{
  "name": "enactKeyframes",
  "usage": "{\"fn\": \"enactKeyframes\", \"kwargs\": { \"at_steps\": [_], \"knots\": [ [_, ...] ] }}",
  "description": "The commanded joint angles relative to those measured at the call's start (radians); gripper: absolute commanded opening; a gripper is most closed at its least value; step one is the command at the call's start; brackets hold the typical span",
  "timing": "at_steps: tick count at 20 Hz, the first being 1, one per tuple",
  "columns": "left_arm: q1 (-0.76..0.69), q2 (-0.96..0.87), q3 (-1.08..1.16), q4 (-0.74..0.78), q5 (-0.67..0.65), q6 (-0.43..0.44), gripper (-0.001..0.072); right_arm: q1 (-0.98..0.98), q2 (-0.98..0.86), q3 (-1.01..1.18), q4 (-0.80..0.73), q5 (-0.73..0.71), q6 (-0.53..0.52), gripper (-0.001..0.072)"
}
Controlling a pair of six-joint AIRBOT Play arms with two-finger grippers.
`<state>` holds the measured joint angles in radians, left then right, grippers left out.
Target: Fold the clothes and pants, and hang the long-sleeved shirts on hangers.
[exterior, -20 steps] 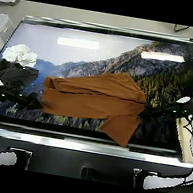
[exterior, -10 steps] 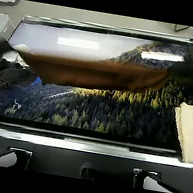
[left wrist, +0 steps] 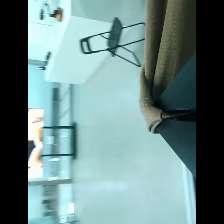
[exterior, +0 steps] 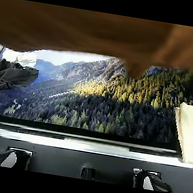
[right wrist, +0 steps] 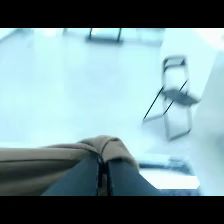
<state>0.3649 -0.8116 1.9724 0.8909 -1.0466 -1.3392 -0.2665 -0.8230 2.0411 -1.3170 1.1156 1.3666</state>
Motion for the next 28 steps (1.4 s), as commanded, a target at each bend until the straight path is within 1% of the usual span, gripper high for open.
{"fn": "enactKeyframes", "kwargs": {
  "at_steps": [1, 2, 3, 4, 5, 6, 7, 8, 9, 10, 11, 12, 14, 16, 17, 18, 20, 23, 24, 26, 28],
  "knots": [
    [0.000, 0.070, 0.021, -0.005, 0.018, -0.031, 0.0029, 0.001, 0.100, 0.012, -0.098, -0.113, 0.031, 0.0034],
    [0.000, 0.069, 0.021, -0.005, 0.018, -0.030, 0.0029, 0.001, 0.101, 0.013, -0.109, -0.121, 0.055, 0.0034],
    [0.000, 0.061, 0.020, -0.005, 0.011, -0.031, 0.0029, 0.001, 0.097, 0.012, -0.109, -0.110, 0.055, 0.0034],
    [0.000, 0.042, 0.018, -0.005, -0.021, -0.036, 0.0029, 0.001, 0.085, 0.012, -0.109, -0.083, 0.055, 0.0034],
    [0.000, 0.014, 0.018, -0.005, -0.083, -0.050, 0.0029, 0.001, 0.065, 0.012, -0.109, -0.032, 0.060, 0.0034],
    [-0.001, -0.020, 0.005, -0.005, -0.157, -0.057, 0.0028, 0.001, 0.030, 0.012, -0.109, 0.058, 0.069, 0.0035],
    [-0.001, -0.061, -0.033, -0.005, -0.229, -0.056, 0.0028, 0.001, -0.021, 0.009, -0.107, 0.176, 0.077, 0.0035],
    [-0.005, -0.102, -0.101, -0.005, -0.268, -0.056, 0.0029, 0.001, -0.081, -0.001, -0.096, 0.301, 0.092, 0.0034],
    [-0.021, -0.142, -0.187, -0.005, -0.270, -0.042, 0.0028, 0.001, -0.157, -0.028, -0.075, 0.439, 0.103, 0.0034],
    [-0.047, -0.189, -0.291, -0.005, -0.270, -0.013, 0.0029, 0.002, -0.233, -0.066, -0.054, 0.537, 0.102, 0.0033],
    [-0.079, -0.240, -0.395, -0.001, -0.270, -0.005, 0.0028, 0.018, -0.314, -0.128, -0.045, 0.603, 0.115, 0.0033],
    [-0.112, -0.302, -0.505, 0.002, -0.266, -0.003, 0.0029, 0.046, -0.383, -0.200, -0.047, 0.616, 0.114, 0.0032],
    [-0.169, -0.432, -0.673, 0.003, -0.211, 0.021, 0.0029, 0.122, -0.509, -0.375, -0.047, 0.540, 0.125, 0.0032],
    [-0.193, -0.577, -0.740, 0.003, -0.146, 0.023, 0.0029, 0.175, -0.632, -0.515, -0.043, 0.409, 0.223, 0.0033],
    [-0.198, -0.646, -0.737, 0.002, -0.126, 0.023, 0.0029, 0.189, -0.700, -0.542, -0.037, 0.337, 0.276, 0.0033],
    [-0.198, -0.712, -0.722, -0.002, -0.099, 0.024, 0.0029, 0.191, -0.760, -0.542, -0.009, 0.277, 0.291, 0.0033],
    [-0.196, -0.806, -0.659, -0.002, -0.053, 0.019, 0.0029, 0.182, -0.838, -0.539, 0.052, 0.097, 0.290, 0.0034],
    [-0.199, -0.891, -0.548, -0.002, 0.020, 0.005, 0.0029, 0.156, -0.862, -0.539, 0.056, -0.228, 0.355, 0.0034],
    [-0.200, -0.916, -0.514, -0.002, 0.039, 0.005, 0.0029, 0.149, -0.865, -0.539, 0.056, -0.309, 0.358, 0.0034],
    [-0.200, -0.963, -0.452, -0.002, 0.061, 0.005, 0.0029, 0.148, -0.879, -0.538, 0.055, -0.425, 0.357, 0.0033],
    [-0.200, -0.999, -0.407, -0.002, 0.080, 0.005, 0.0029, 0.148, -0.910, -0.538, 0.067, -0.461, 0.358, 0.0034]
  ]
}}
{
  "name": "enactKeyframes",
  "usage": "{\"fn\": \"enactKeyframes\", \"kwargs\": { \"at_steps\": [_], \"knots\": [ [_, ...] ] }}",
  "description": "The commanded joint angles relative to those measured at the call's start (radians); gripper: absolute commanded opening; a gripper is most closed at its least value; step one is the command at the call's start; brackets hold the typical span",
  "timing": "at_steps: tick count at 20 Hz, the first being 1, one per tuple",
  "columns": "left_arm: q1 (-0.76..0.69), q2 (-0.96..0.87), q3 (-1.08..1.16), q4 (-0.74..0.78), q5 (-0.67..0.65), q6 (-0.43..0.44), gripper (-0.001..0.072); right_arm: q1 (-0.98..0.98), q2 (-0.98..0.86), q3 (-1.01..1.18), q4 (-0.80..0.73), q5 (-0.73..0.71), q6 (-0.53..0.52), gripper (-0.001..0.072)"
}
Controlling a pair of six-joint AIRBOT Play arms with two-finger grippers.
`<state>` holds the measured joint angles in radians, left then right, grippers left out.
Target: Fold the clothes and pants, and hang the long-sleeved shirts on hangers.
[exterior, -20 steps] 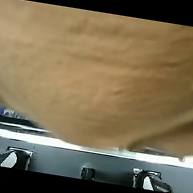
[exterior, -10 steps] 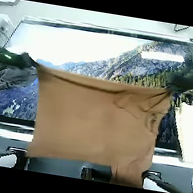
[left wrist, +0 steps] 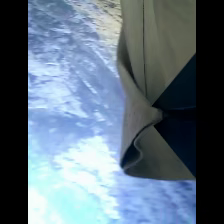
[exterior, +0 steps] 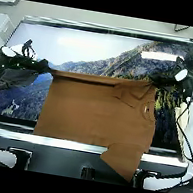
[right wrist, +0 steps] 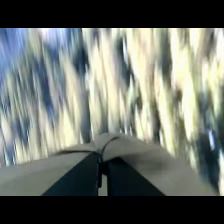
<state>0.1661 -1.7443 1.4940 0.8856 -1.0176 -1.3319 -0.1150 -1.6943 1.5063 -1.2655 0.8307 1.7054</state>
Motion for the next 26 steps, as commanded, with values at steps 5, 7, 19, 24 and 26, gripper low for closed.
{"fn": "enactKeyframes", "kwargs": {
  "at_steps": [5, 7, 19, 24, 26],
  "knots": [
    [0.001, -0.125, 0.113, -0.020, 0.051, -0.003, 0.0029, -0.002, -0.108, -0.003, 0.045, -0.142, 0.013, 0.0033],
    [0.000, -0.125, 0.115, -0.039, 0.053, -0.002, 0.0029, -0.002, -0.106, 0.018, 0.058, -0.163, 0.011, 0.0034],
    [0.028, -0.105, 0.179, 0.139, -0.509, -0.091, 0.0029, -0.003, -0.043, 0.210, -0.163, 0.671, -0.111, 0.0036],
    [-0.024, -0.084, 0.127, 0.198, -0.609, -0.069, 0.0029, -0.003, -0.046, 0.162, -0.240, 0.676, -0.113, 0.0035],
    [-0.026, -0.073, 0.127, 0.197, -0.663, -0.075, 0.0029, -0.003, -0.046, 0.160, -0.240, 0.725, -0.113, 0.0036]
  ]
}}
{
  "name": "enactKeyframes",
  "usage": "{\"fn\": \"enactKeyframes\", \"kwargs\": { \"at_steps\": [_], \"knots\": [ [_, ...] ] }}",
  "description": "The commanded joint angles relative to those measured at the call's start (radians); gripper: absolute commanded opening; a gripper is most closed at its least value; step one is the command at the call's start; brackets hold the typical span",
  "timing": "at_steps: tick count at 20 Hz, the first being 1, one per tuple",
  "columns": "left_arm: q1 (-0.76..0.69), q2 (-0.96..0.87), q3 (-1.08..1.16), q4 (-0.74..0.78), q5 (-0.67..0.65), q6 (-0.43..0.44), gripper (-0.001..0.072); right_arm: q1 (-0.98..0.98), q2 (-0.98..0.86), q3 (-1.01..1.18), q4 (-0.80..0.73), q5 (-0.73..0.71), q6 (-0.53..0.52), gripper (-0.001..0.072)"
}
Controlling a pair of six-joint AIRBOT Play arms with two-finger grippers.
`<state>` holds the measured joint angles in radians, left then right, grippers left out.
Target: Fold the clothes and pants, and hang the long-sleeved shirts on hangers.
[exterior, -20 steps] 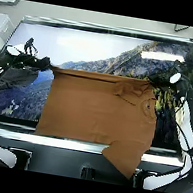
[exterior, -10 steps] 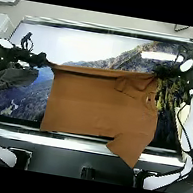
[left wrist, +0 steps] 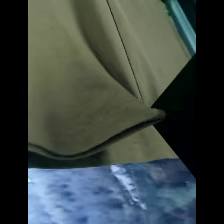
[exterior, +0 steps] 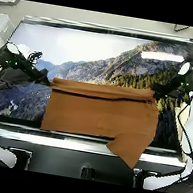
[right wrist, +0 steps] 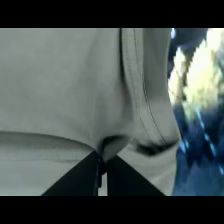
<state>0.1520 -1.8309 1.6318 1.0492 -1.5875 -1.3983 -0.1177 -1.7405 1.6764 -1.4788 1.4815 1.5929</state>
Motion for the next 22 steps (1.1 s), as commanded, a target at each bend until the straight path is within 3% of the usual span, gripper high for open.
{"fn": "enactKeyframes", "kwargs": {
  "at_steps": [1, 5, 15, 16, 17, 18, 19, 20, 22],
  "knots": [
    [-0.014, 0.013, -0.013, 0.034, -0.127, -0.008, 0.0029, 0.000, -0.002, -0.011, -0.026, 0.095, -0.001, 0.0036],
    [-0.023, 0.012, -0.092, 0.040, -0.150, -0.008, 0.0029, 0.000, -0.011, -0.039, -0.027, 0.169, 0.002, 0.0037],
    [-0.030, 0.012, -0.177, 0.044, -0.095, -0.009, 0.0029, 0.000, -0.071, -0.056, -0.024, 0.163, 0.073, 0.0040],
    [-0.030, 0.012, -0.177, 0.043, -0.087, -0.008, 0.0038, 0.000, -0.070, -0.056, -0.023, 0.161, 0.075, 0.0106],
    [-0.027, 0.012, -0.171, 0.044, -0.090, -0.008, 0.0175, 0.000, -0.065, -0.054, -0.023, 0.163, 0.064, 0.0266],
    [-0.019, 0.014, -0.156, 0.044, -0.104, -0.009, 0.0377, -0.004, -0.052, -0.051, -0.026, 0.175, 0.025, 0.0358],
    [-0.005, 0.021, -0.134, 0.044, -0.131, -0.009, 0.0427, -0.016, -0.028, -0.051, -0.022, 0.195, -0.023, 0.0382],
    [0.011, 0.037, -0.114, 0.044, -0.150, -0.008, 0.0427, -0.043, -0.001, -0.051, -0.027, 0.214, -0.045, 0.0416],
    [0.049, 0.102, -0.114, 0.051, -0.153, -0.008, 0.0428, -0.153, 0.050, -0.051, -0.004, 0.258, -0.001, 0.0553]
  ]
}}
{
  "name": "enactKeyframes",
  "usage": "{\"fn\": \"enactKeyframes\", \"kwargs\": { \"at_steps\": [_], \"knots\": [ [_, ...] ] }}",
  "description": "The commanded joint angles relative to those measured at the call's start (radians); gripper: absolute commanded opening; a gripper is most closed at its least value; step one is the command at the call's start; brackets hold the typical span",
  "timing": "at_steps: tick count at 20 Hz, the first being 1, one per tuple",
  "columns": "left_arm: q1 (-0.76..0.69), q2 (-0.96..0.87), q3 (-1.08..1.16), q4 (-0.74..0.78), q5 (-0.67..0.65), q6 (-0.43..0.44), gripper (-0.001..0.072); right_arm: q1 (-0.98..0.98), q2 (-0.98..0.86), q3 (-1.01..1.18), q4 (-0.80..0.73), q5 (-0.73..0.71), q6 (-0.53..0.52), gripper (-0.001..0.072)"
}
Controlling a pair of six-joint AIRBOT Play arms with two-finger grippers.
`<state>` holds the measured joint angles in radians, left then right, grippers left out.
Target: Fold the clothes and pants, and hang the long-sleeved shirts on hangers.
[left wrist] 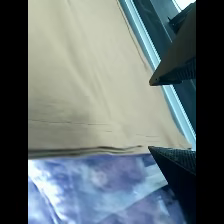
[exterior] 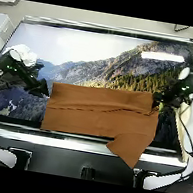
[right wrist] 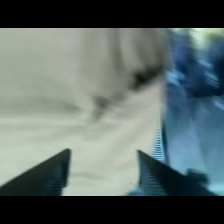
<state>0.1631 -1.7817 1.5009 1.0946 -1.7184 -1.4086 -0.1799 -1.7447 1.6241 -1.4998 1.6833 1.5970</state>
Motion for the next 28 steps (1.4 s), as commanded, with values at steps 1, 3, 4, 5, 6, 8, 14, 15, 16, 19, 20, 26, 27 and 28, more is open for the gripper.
{"fn": "enactKeyframes", "kwargs": {
  "at_steps": [1, 3, 4, 5, 6, 8, 14, 15, 16, 19, 20, 26, 27, 28],
  "knots": [
    [0.052, 0.091, -0.002, 0.021, -0.014, 0.003, 0.0466, -0.146, 0.075, -0.004, 0.045, 0.084, 0.007, 0.0573],
    [0.073, 0.187, -0.134, 0.043, 0.035, 0.048, 0.0566, -0.231, 0.134, -0.065, 0.080, 0.093, 0.011, 0.0573],
    [0.080, 0.239, -0.244, 0.043, 0.080, 0.067, 0.0562, -0.256, 0.172, -0.125, 0.077, 0.071, 0.006, 0.0573],
    [0.086, 0.294, -0.375, 0.048, 0.141, 0.071, 0.0487, -0.273, 0.208, -0.190, 0.078, 0.042, -0.006, 0.0573],
    [0.093, 0.351, -0.518, 0.048, 0.209, 0.095, 0.0439, -0.280, 0.241, -0.254, 0.077, 0.010, -0.020, 0.0571],
    [0.116, 0.436, -0.737, 0.047, 0.288, 0.132, 0.0442, -0.278, 0.290, -0.368, 0.075, -0.037, -0.050, 0.0568],
    [0.134, 0.480, -0.870, -0.048, 0.352, 0.190, 0.0442, -0.278, 0.303, -0.436, 0.088, -0.024, -0.050, 0.0555],
    [0.124, 0.476, -0.876, -0.057, 0.370, 0.190, 0.0442, -0.278, 0.303, -0.436, 0.094, -0.024, -0.050, 0.0555],
    [0.109, 0.471, -0.881, -0.064, 0.377, 0.190, 0.0442, -0.278, 0.303, -0.436, 0.097, -0.024, -0.050, 0.0555],
    [0.066, 0.454, -0.888, -0.066, 0.383, 0.189, 0.0441, -0.278, 0.303, -0.436, 0.102, -0.019, -0.050, 0.0555],
    [0.060, 0.452, -0.888, -0.068, 0.394, 0.183, 0.0440, -0.278, 0.303, -0.436, 0.102, -0.015, -0.055, 0.0555],
    [0.053, 0.452, -0.887, -0.075, 0.407, 0.149, 0.0030, -0.278, 0.316, -0.480, 0.077, -0.015, -0.058, 0.0555],
    [0.054, 0.453, -0.887, -0.074, 0.402, 0.153, 0.0030, -0.278, 0.330, -0.531, 0.066, -0.034, -0.062, 0.0556],
    [0.054, 0.455, -0.887, -0.074, 0.403, 0.153, 0.0030, -0.278, 0.343, -0.591, 0.069, -0.050, -0.071, 0.0560]
  ]
}}
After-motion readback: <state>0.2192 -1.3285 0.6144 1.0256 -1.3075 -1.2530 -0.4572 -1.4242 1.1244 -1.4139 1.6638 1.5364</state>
